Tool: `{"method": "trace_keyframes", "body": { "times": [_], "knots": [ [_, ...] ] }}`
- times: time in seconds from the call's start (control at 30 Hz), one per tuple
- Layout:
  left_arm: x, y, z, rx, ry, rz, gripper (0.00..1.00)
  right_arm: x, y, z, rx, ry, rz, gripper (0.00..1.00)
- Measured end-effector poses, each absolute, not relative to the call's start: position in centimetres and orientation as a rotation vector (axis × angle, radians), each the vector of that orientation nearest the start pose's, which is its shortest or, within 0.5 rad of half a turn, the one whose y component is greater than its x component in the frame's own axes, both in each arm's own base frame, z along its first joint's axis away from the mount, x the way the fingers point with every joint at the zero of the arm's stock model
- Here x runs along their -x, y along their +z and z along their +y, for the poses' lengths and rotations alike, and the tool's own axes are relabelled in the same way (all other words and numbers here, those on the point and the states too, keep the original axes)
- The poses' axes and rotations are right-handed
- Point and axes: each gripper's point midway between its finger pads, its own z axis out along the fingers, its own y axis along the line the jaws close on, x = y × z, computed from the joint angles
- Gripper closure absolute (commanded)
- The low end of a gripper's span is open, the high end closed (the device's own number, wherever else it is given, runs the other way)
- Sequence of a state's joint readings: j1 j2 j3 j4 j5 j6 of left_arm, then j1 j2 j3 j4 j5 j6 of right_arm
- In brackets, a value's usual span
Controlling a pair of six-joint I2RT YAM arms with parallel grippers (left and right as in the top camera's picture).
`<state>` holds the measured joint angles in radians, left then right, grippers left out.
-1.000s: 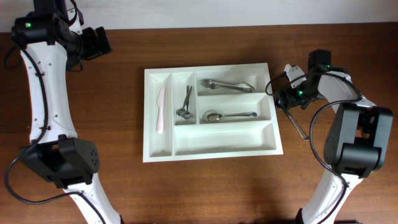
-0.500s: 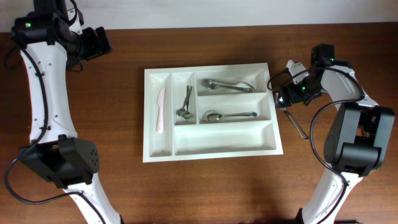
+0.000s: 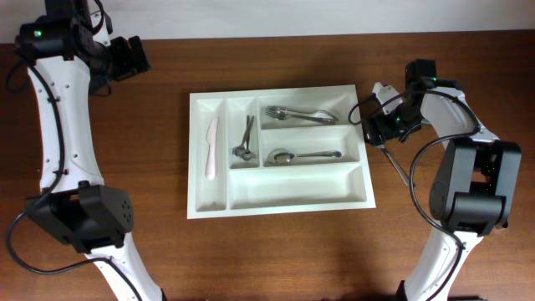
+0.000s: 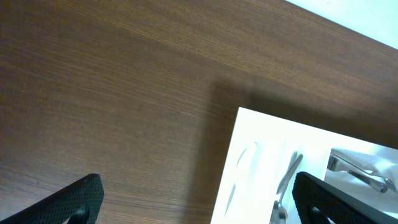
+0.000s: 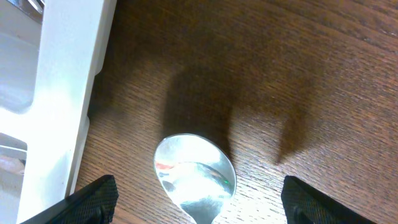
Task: Pack container
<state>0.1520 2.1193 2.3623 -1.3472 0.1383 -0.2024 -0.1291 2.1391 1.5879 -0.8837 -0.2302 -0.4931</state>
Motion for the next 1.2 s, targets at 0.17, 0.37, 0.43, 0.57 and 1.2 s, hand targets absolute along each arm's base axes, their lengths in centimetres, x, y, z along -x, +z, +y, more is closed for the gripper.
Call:
{"method": "trace_keyframes", "body": {
  "times": [0.17,0.37,0.43,0.57,1.2],
  "knots": [
    [-48.9,23.8,5.1,0.428,-0.201,2.637,0.01,-44.0,1.9,-1.9,0.555,0.235,2.869,0.15],
    [-48.9,23.8,5.1,0.428,-0.200,2.637,0.01,-43.6,0.7,-2.0,0.559,0.216,2.872,0.15],
    [-48.9,23.8,5.1,0.428,-0.200,2.637,0.01,-43.7,0.5,-2.0,0.559,0.211,2.872,0.18],
    [-48.9,23.8,5.1,0.428,-0.200,2.637,0.01,-44.2,0.3,-2.1,0.557,0.196,2.857,0.48],
    [-48.9,23.8,5.1,0.428,-0.200,2.638,0.01,-45.3,2.4,-2.2,0.563,0.218,2.885,0.73]
  ]
}}
